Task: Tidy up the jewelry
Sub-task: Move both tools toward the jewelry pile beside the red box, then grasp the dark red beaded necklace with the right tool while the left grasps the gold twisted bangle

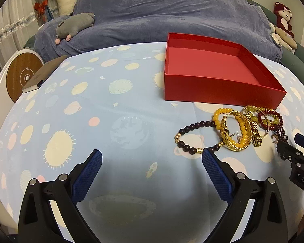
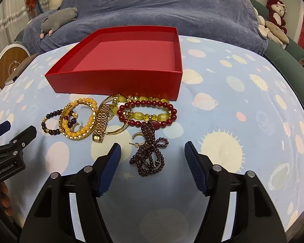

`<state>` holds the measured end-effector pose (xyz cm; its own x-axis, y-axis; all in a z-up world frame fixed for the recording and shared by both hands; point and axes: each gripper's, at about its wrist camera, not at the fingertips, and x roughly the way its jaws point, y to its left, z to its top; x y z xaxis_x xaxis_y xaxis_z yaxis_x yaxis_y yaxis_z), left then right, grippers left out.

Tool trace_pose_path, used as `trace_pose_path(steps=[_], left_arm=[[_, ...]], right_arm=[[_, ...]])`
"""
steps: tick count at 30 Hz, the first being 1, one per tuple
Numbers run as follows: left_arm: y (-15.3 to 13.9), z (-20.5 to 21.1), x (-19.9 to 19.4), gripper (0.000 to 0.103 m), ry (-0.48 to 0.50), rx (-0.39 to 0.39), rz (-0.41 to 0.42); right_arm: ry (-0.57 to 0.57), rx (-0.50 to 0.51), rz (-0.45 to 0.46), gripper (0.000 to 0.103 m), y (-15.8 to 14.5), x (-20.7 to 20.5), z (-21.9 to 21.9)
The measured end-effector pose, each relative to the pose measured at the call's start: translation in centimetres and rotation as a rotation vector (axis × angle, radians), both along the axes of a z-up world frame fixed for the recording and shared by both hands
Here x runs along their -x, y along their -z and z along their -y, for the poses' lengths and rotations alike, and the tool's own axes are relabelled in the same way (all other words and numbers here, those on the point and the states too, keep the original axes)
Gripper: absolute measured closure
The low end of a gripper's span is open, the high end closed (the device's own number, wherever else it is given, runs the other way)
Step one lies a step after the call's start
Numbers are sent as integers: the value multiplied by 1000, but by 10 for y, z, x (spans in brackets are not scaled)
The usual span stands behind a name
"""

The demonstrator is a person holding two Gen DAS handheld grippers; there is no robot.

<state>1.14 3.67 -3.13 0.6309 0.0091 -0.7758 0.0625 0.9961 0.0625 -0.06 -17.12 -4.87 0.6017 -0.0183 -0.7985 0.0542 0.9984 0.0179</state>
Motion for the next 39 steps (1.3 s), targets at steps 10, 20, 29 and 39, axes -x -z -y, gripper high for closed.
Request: trace_pose_path(steps=[10,20,29,39], left_arm=[[3,5,-6,9,40,46,-22],[-1,52,-12,19,133,98,-20],[13,73,-26,40,190,151,-64],[16,82,-26,39,195,163,-55]], right_arm=[[2,-7,-6,88,6,0,3],[-5,-31,43,94,-14,14,14],[17,-64,45,94,-17,16,32],[24,-74,47,94,-20,16,37]])
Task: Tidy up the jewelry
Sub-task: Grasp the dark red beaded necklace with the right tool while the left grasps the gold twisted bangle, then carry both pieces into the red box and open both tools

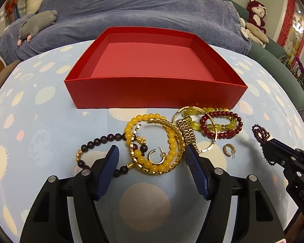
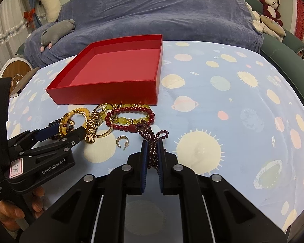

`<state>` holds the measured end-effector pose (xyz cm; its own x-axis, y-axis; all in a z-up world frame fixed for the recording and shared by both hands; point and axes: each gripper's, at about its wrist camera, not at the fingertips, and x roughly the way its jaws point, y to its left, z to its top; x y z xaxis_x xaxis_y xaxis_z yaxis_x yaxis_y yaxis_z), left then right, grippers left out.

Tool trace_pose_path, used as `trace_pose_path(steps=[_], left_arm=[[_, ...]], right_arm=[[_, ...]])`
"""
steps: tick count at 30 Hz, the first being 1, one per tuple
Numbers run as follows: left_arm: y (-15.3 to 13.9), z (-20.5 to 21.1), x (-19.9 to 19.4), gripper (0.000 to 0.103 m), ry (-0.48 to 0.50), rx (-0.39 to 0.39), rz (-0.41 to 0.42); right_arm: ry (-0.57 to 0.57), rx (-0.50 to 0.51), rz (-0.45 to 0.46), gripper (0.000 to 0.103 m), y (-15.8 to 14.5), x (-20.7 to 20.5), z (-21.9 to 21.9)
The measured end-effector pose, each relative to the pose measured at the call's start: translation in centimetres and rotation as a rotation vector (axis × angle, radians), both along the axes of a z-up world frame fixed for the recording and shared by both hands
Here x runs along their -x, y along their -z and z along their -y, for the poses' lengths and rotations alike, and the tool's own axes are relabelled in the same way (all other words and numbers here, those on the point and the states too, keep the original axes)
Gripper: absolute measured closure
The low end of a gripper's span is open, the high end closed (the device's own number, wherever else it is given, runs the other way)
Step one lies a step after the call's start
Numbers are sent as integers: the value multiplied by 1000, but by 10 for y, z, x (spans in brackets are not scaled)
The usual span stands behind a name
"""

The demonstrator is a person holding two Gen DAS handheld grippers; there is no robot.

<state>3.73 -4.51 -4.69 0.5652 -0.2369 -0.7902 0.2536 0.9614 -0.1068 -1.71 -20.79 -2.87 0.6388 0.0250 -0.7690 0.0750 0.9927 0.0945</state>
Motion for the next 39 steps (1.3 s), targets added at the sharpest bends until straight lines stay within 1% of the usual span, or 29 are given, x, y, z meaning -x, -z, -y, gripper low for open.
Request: trace_pose_path(steps=[3,6,7,8,10,12,16,19,22,24,27,28,29,30,35,39], left_arm=[[-2,-5,0,39,-9,13,5],[0,-5,0,39,9,2,9],[0,-5,1,43,16,7,11],[0,-6,2,50,25,12,11],[-1,-7,2,56,41,30,3],[-2,-9,2,61,43,36,1],[-2,-8,1,59,39,42,-4],[-1,-2,2,44,28,9,11],[2,7,4,38,43,-31,30],[4,12,4,38,49,-52,36],[4,13,0,38,50,-52,35],[4,13,0,41,48,-55,35],[4,12,0,49,41,-70,39],[3,12,0,49,43,-70,41],[0,9,2,50,61,-35,31],[-13,3,8,50,69,11,36]], right_arm=[[0,0,0,94,0,0,0],[-1,-3,-2,94,0,1,2],[-1,-3,-1,94,0,2,2],[-2,-3,-1,94,0,2,2],[-3,-2,-1,94,0,2,3],[-2,-6,-3,94,1,3,4],[-8,-13,-5,94,1,4,4],[-14,-10,-5,94,2,4,2],[-18,-9,-5,94,2,3,-1],[-18,-8,-5,94,2,2,-1],[-20,-8,-10,94,4,1,-3],[-21,-7,-11,94,4,0,-4],[-23,-6,-11,94,4,0,-5],[-24,-6,-11,94,4,0,-6],[-29,-9,-2,94,1,-1,-9],[-36,-11,9,94,-4,1,-12]])
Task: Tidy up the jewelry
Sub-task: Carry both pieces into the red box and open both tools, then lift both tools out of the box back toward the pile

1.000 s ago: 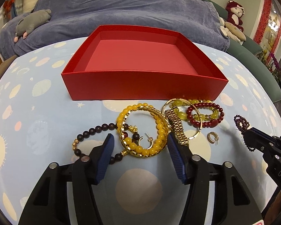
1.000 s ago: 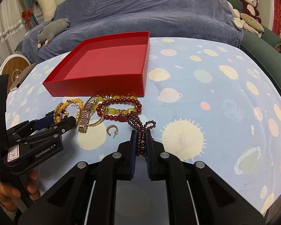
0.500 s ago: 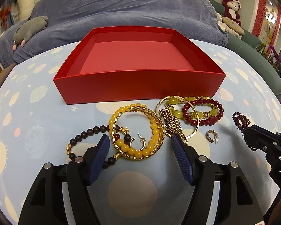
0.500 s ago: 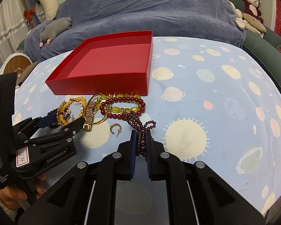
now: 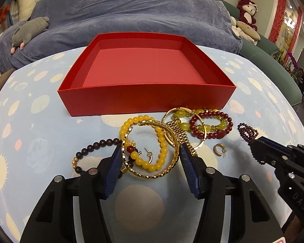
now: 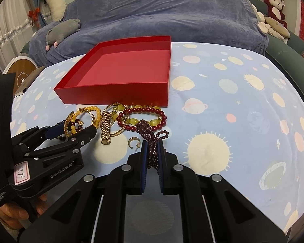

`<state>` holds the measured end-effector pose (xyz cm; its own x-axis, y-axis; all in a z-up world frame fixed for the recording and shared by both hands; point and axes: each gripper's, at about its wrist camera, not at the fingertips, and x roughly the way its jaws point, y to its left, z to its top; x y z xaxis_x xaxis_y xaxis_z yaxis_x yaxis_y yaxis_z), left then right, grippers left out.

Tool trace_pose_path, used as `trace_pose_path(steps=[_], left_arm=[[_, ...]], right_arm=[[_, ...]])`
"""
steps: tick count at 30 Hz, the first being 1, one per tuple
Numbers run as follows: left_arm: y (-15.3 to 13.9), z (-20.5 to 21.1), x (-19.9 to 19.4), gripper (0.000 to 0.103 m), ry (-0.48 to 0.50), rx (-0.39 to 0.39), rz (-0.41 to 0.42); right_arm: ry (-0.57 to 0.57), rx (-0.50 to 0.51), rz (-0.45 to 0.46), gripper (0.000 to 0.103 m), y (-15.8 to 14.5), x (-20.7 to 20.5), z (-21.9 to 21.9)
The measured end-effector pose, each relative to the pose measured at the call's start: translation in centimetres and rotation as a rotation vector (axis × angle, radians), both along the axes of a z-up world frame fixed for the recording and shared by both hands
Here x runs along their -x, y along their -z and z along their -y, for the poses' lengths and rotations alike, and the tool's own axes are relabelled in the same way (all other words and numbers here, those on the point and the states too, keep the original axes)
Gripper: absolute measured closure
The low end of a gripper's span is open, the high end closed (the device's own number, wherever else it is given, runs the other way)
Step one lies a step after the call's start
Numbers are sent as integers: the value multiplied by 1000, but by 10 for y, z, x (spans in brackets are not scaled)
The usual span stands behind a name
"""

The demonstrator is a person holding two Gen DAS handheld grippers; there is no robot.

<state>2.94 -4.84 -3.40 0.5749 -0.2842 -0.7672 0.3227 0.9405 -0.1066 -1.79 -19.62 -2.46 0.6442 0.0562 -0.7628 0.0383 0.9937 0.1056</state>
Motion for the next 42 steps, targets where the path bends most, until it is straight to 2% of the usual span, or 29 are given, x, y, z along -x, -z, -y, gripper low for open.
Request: trace_pose_path(steps=[7,10,14,18,22,28,32,36,37,38,40,42], left_arm=[[-36,-6,15,50,15,55,42],[-57,-7,17,50,32,71,67],[-90,-12,5,50,45,76,113],[-107,-15,-31,50,51,78,137],[-102,-16,-80,50,28,45,136],[-74,-12,-163,50,-12,39,85],[-53,-5,-200,50,-23,45,47],[-37,5,-218,50,-17,18,22],[-34,5,-222,49,-21,20,-3],[-33,4,-225,48,-28,29,-24],[-35,0,-228,48,-57,51,-28],[-39,-7,-227,47,-69,64,-19]], right_arm=[[-8,-12,50,94,-22,3,-4],[-17,-56,70,94,-39,-2,-5],[-55,-42,117,94,-73,-24,-10],[-75,-46,134,94,-93,-69,-8],[-76,-118,78,94,-84,-129,0],[-53,-88,32,94,-52,-208,1],[-62,-63,-23,94,-30,-247,1],[-51,-58,-51,92,-17,-267,5],[-48,-51,-53,89,-15,-270,6],[-41,-41,-47,76,-15,-271,7],[-20,-28,-14,63,-19,-267,10],[-16,-34,-3,63,-24,-262,15]])
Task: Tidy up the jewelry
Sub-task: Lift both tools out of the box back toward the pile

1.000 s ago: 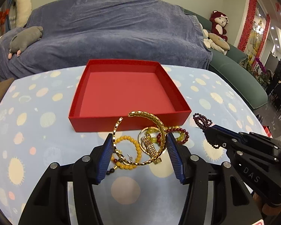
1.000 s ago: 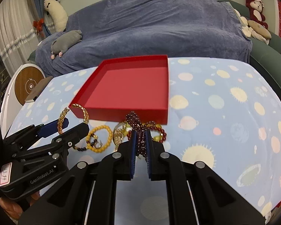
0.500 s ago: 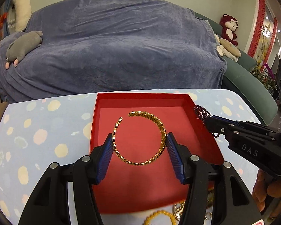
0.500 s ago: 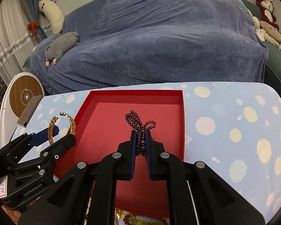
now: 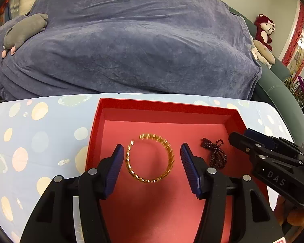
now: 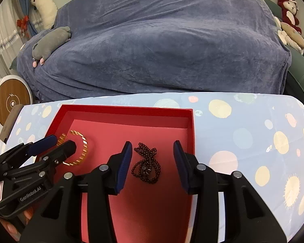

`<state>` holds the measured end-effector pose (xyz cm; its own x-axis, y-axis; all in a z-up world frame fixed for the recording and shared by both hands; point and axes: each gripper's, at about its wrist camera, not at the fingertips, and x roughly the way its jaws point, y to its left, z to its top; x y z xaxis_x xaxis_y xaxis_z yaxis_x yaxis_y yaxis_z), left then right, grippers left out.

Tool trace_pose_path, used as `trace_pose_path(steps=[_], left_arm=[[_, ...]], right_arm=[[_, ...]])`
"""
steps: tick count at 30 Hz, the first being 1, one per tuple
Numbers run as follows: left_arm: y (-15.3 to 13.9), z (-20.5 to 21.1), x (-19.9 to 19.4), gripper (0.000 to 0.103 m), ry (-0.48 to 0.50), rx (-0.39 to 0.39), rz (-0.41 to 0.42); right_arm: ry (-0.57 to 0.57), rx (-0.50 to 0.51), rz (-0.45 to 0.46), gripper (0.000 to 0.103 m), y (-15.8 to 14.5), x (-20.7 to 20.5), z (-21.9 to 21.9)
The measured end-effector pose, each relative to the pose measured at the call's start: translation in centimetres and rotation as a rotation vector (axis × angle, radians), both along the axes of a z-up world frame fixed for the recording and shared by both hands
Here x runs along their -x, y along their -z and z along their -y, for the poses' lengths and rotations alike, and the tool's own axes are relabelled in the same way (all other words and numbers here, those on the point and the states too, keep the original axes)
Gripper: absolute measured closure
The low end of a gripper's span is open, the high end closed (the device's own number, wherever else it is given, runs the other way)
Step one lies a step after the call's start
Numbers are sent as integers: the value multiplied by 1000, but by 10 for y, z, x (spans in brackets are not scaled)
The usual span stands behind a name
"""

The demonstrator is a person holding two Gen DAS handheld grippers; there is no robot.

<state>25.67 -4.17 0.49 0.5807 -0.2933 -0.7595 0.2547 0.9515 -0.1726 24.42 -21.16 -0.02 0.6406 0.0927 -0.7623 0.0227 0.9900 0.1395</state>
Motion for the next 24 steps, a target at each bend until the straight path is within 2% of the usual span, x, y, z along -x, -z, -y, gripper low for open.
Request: trace_pose_path(steps=[6,9,12,18,21,24], left_arm=[[-22,-21,24,47,-17,-8,31],[-35,-35,48,46,-24,-8,45],[-41,-44,76,42,-31,-18,50],[-38,-59,131,42,-44,-17,44],[-27,-62,155,42,-47,-41,33],[-15,-66,174,42,-59,-22,2]], right_arm=[[27,-7,40,63,-29,37,17],[25,12,63,63,-43,67,16],[30,-21,79,63,-49,100,15],[22,0,83,63,-41,159,4],[20,13,82,63,-32,184,-1],[-1,58,83,63,-24,200,-8]])
